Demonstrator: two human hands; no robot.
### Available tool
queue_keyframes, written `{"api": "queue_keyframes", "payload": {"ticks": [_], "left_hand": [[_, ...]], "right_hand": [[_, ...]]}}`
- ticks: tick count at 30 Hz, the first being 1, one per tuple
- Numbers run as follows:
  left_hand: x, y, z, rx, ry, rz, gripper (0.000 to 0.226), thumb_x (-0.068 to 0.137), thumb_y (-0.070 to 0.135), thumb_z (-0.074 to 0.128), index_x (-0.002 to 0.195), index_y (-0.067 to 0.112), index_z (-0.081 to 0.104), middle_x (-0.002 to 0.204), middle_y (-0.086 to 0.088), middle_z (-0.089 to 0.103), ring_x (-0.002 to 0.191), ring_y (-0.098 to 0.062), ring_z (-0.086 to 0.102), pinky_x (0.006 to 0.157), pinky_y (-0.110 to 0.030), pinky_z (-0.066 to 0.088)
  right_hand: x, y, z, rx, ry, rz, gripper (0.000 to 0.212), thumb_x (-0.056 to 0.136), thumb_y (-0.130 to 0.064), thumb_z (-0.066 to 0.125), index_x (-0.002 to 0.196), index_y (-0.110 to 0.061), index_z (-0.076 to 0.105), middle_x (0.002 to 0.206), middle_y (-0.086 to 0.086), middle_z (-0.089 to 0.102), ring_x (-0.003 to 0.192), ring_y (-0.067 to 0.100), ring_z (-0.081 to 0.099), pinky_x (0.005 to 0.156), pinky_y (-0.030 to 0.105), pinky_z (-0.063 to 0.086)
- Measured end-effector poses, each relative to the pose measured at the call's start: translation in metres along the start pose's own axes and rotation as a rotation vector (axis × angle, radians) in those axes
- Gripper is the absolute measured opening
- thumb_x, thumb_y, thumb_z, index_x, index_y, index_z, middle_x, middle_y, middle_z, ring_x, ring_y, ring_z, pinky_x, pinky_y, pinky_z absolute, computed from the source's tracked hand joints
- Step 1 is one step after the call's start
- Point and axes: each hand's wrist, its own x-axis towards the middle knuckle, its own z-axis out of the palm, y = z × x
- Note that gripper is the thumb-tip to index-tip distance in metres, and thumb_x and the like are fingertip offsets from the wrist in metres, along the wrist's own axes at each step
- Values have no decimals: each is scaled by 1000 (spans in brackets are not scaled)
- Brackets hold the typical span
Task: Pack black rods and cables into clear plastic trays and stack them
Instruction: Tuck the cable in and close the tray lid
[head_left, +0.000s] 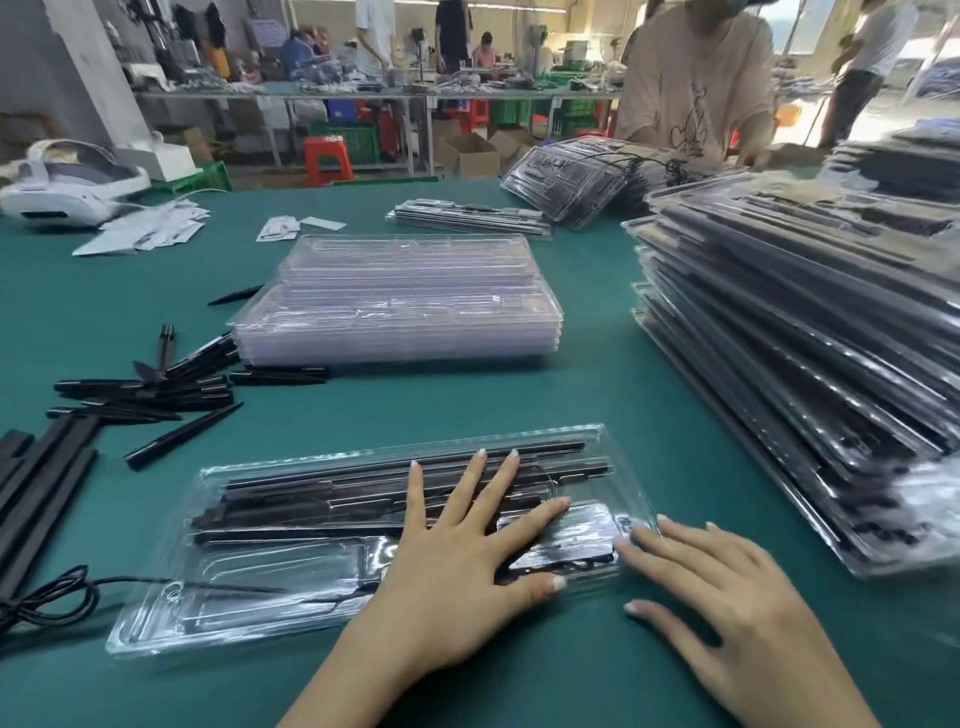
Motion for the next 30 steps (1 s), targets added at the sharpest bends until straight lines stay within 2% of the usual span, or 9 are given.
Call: {"api": "queue_keyframes", "payload": {"ticks": [4, 8, 12, 15, 17, 22, 24, 26, 30], "left_hand": [[2, -3, 0, -13, 6, 26, 56, 76, 81, 6, 128, 74, -10, 155, 19, -25, 137, -3, -35, 106, -54, -29], [24, 2, -11, -54, 138, 41, 43, 88, 70, 19, 128, 56, 29, 146, 9, 21, 142, -13, 7, 112, -56, -9], [44, 15, 1, 30, 159, 128, 52, 93, 65, 19, 143, 58, 6, 159, 16, -7, 145, -9, -19, 111, -58, -18], [49, 13, 8, 50, 117, 124, 54, 93, 68, 15, 143, 58, -2, 157, 17, -15, 143, -10, -24, 108, -59, -23], [50, 12, 7, 55, 87, 118, 57, 92, 68, 15, 144, 55, -6, 156, 17, -18, 143, -10, -25, 108, -59, -24], [49, 15, 8, 61, 90, 77, 75, 92, 68, 16, 150, 32, -15, 156, 17, -19, 141, -5, -26, 110, -54, -23], [49, 15, 6, 49, 72, 79, 78, 91, 68, 16, 151, 28, -15, 156, 17, -20, 141, -5, -26, 111, -54, -22], [50, 15, 4, 36, 49, 78, 79, 91, 69, 17, 151, 29, -14, 156, 17, -20, 141, -4, -26, 111, -54, -22], [54, 15, 0, -3, -4, 68, 78, 90, 70, 23, 152, 32, -5, 157, 20, -15, 142, -3, -24, 111, -54, -23]], "right_hand": [[2, 6, 2, 16, -91, -34, 40, 90, -50, 45, 97, -25, 76, 102, -14, 71, 95, 7, 67, 95, 32, 39], [10, 6, -1, 10, -119, -46, 46, 96, -50, 35, 91, -27, 75, 93, -18, 70, 88, 10, 65, 92, 33, 40], [15, 5, -9, 42, -197, -21, 35, 93, -46, 42, 92, -30, 73, 92, -25, 67, 91, 5, 59, 88, 26, 38], [37, 17, -25, 389, -386, 252, 11, 85, -41, 65, 94, -39, 71, 89, -26, 68, 92, -3, 61, 87, 20, 44], [58, 27, -31, 532, -443, 392, 27, 76, -35, 78, 99, -43, 67, 95, -20, 69, 94, -4, 62, 91, 27, 47], [124, 33, -12, -246, -838, -37, 104, 57, -62, 78, 143, -45, 23, 140, -7, 30, 130, 15, 28, 103, 33, 33], [145, 31, -1, -385, -936, -118, 131, 48, -65, 81, 149, -43, 1, 151, -1, 16, 138, 22, 14, 106, 40, 28], [159, 27, 9, -415, -1037, -164, 143, 46, -62, 84, 149, -40, -13, 157, 2, 3, 142, 25, 4, 111, 47, 22], [170, 30, 18, -346, -1161, -156, 142, 48, -61, 84, 147, -42, -17, 158, -1, -2, 143, 22, -4, 114, 51, 16]]}}
